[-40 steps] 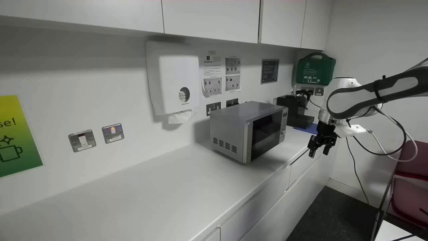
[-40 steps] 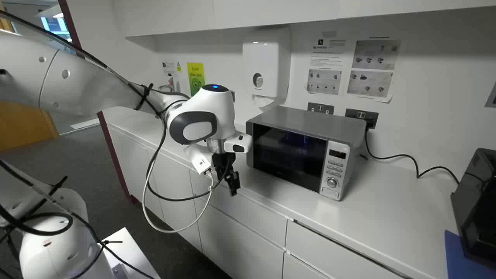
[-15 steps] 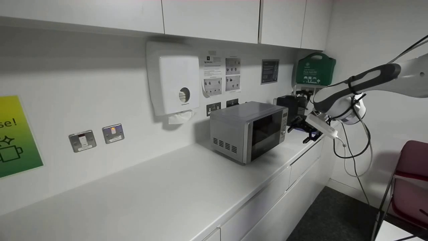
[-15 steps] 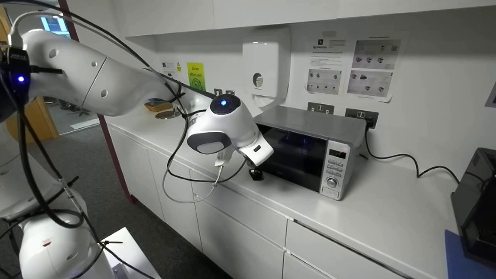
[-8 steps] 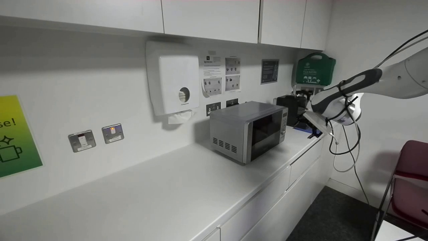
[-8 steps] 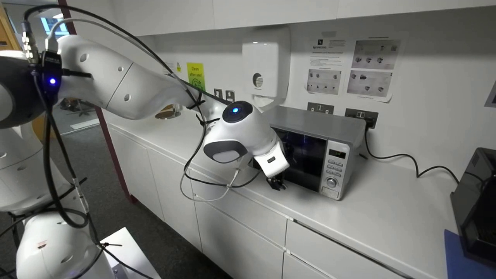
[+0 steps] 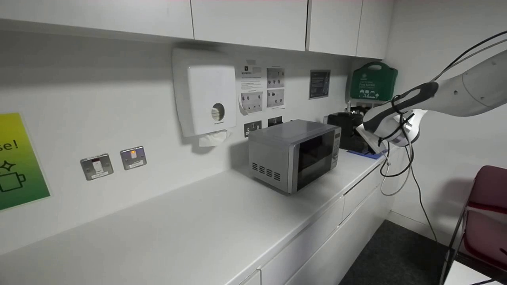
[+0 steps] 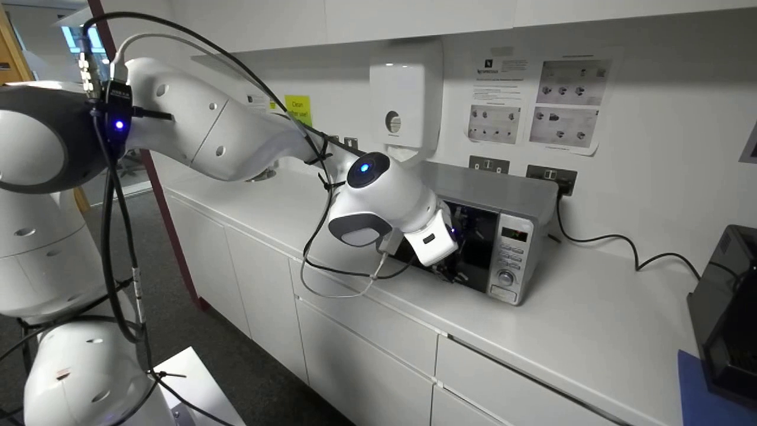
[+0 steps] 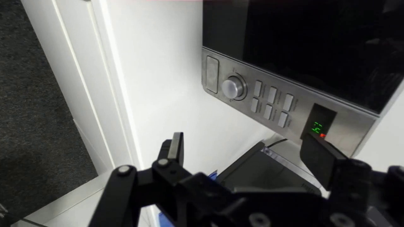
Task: Press the microwave button
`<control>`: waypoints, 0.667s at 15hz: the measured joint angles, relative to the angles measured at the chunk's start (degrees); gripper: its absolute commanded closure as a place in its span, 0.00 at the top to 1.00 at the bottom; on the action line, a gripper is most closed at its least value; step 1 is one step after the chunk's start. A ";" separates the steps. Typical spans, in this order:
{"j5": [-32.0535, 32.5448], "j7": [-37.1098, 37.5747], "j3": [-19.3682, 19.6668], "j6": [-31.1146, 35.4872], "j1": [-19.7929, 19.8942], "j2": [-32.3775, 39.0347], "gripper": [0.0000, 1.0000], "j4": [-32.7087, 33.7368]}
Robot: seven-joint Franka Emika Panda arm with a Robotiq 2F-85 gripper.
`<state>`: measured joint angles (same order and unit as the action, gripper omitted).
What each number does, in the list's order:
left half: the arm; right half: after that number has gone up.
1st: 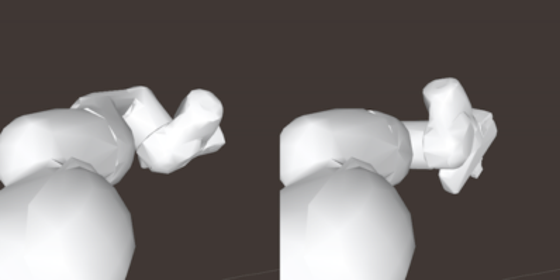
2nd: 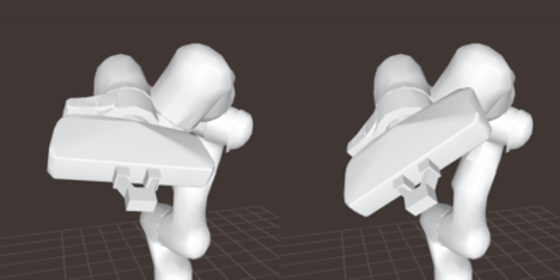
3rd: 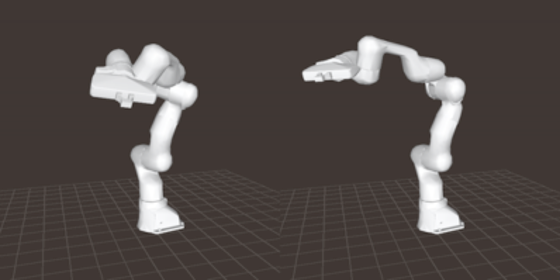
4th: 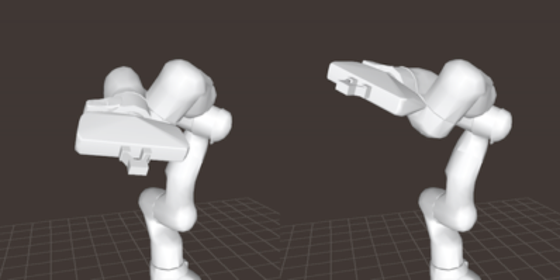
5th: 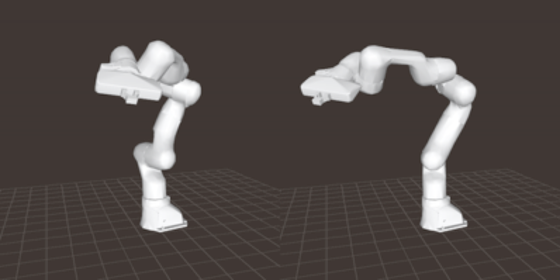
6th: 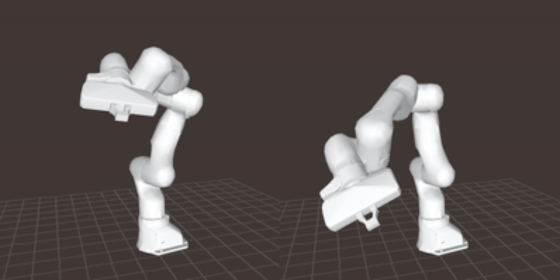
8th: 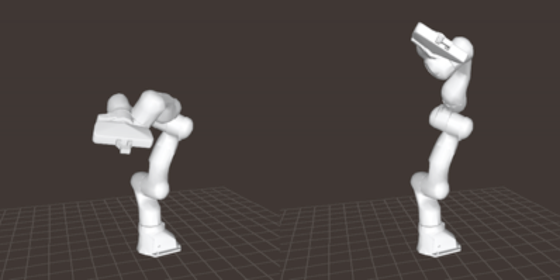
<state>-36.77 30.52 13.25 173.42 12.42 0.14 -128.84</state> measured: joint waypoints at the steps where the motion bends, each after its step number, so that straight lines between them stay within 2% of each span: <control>1: -2.02 -3.53 -0.33 0.61 -0.31 0.07 1.00 0.86; 5: -12.02 -19.17 -1.96 4.60 -1.31 0.85 1.00 4.59; 7: -12.83 -22.09 -1.98 1.84 -1.21 0.95 1.00 5.19; 10: -12.83 -22.50 -1.91 1.17 -1.13 1.01 1.00 5.19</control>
<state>-49.60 8.02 11.34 174.59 11.29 1.15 -123.65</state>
